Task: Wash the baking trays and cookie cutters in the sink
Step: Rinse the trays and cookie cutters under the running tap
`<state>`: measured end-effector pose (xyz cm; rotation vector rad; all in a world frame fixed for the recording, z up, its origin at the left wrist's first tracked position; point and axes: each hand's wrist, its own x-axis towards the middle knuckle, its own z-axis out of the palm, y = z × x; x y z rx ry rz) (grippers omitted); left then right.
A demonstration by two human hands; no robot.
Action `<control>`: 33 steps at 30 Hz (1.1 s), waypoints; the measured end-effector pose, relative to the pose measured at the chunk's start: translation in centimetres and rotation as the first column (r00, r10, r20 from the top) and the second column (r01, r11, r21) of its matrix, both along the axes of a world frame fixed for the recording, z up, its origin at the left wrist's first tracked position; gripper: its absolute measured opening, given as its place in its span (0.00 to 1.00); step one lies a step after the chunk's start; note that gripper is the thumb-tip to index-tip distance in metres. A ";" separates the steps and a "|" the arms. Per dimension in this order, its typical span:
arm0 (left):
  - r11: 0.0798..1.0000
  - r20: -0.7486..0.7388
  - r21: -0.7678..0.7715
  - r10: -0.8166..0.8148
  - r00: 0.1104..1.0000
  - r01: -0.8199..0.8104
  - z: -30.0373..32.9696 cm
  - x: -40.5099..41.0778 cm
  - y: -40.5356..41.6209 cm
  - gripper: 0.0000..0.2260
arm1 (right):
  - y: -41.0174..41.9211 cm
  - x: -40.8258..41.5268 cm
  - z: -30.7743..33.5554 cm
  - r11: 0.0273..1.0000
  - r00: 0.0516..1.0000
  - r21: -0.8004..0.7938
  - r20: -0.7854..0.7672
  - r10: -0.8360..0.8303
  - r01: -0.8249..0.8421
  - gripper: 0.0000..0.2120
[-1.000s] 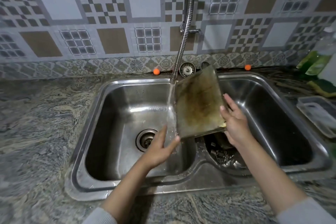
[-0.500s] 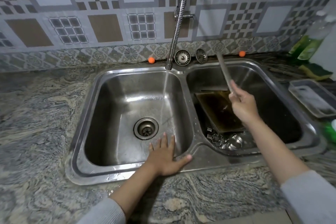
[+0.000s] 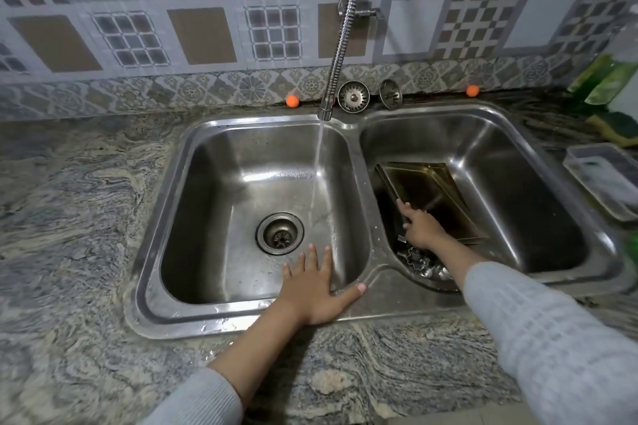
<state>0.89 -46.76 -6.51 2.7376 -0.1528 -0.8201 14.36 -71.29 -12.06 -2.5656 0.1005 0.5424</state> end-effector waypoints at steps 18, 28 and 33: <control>0.999 -0.010 -0.002 -0.049 0.999 0.049 -0.1 0.1 0.1 0.46 | 1.0 0.8 -0.2 1.000 0.977 -0.001 -0.210 -0.024 0.024 0.37; 0.981 0.247 -0.194 0.066 0.967 -0.017 0.3 0.6 0.7 0.41 | 1.7 0.8 2.5 0.996 0.997 -0.035 0.019 -0.077 0.078 0.32; 0.916 0.519 -0.397 0.271 0.811 -0.052 4.4 5.0 -0.1 0.31 | 2.6 3.2 7.6 0.993 0.944 0.111 0.320 -0.082 0.048 0.25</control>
